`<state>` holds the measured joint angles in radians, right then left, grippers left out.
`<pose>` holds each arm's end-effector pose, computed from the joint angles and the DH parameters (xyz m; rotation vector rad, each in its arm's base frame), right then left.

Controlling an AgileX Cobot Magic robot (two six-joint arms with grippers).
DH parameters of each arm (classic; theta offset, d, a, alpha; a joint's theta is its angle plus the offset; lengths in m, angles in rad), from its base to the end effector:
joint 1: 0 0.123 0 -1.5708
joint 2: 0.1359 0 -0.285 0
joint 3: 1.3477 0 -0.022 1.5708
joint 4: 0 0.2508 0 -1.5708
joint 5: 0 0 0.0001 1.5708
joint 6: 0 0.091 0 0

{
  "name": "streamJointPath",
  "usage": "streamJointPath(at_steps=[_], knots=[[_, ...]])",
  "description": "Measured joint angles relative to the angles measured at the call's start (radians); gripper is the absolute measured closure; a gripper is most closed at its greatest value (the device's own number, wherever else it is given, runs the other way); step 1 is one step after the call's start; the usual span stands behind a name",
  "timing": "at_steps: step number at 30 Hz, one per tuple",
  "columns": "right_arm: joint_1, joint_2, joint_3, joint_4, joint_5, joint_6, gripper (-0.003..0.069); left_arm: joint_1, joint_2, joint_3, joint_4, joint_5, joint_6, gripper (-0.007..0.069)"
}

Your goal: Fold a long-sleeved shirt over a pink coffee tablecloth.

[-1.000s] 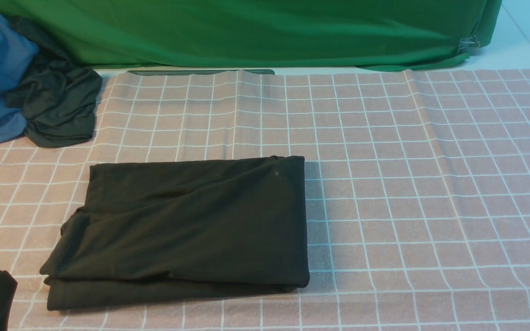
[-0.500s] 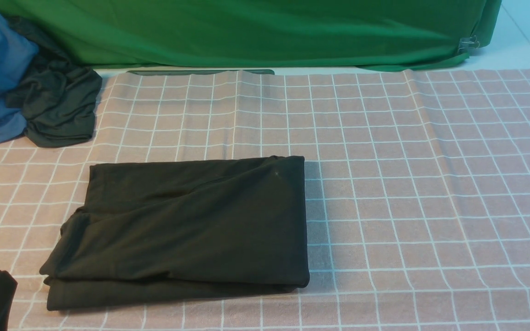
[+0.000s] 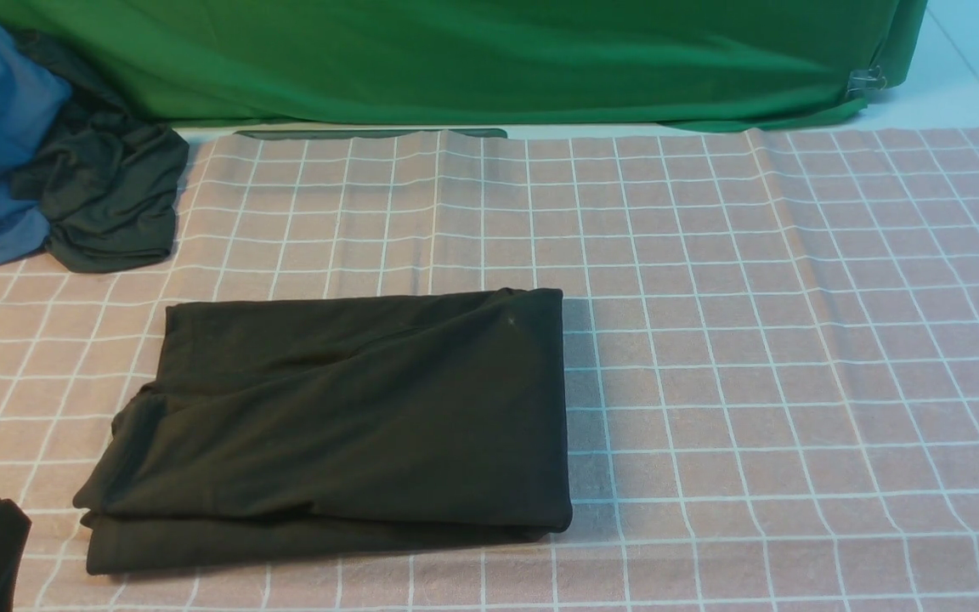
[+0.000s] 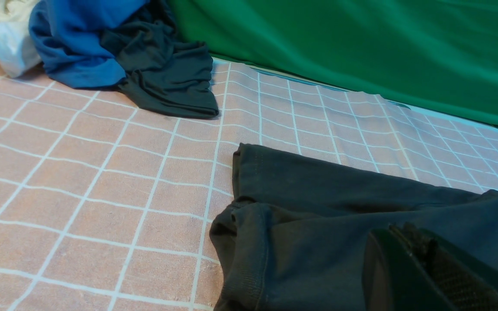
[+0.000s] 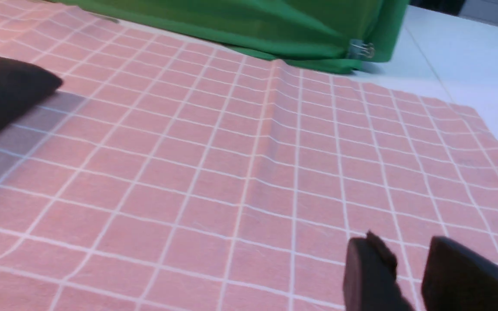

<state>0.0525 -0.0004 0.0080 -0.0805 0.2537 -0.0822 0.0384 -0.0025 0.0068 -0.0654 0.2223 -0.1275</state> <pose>0.0555 0.0011 0.1876 -0.1705 1.7367 -0.0965 0.0558 0.0008 0.1909 -0.1855 1.7012 -0.1260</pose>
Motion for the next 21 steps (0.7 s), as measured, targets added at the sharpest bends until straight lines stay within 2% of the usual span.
streamJointPath(at_steps=[4, 21], knots=[[-0.036, 0.0, 0.0, 0.001, 0.0, 0.003, 0.0424, 0.0, 0.0, 0.0, 0.0, -0.001, 0.0, 0.061], [-0.039, 0.0, 0.0, 0.001, 0.0, 0.052, 0.0422, 0.0, 0.0, 0.0, 0.0, -0.002, 0.0, 0.061]])
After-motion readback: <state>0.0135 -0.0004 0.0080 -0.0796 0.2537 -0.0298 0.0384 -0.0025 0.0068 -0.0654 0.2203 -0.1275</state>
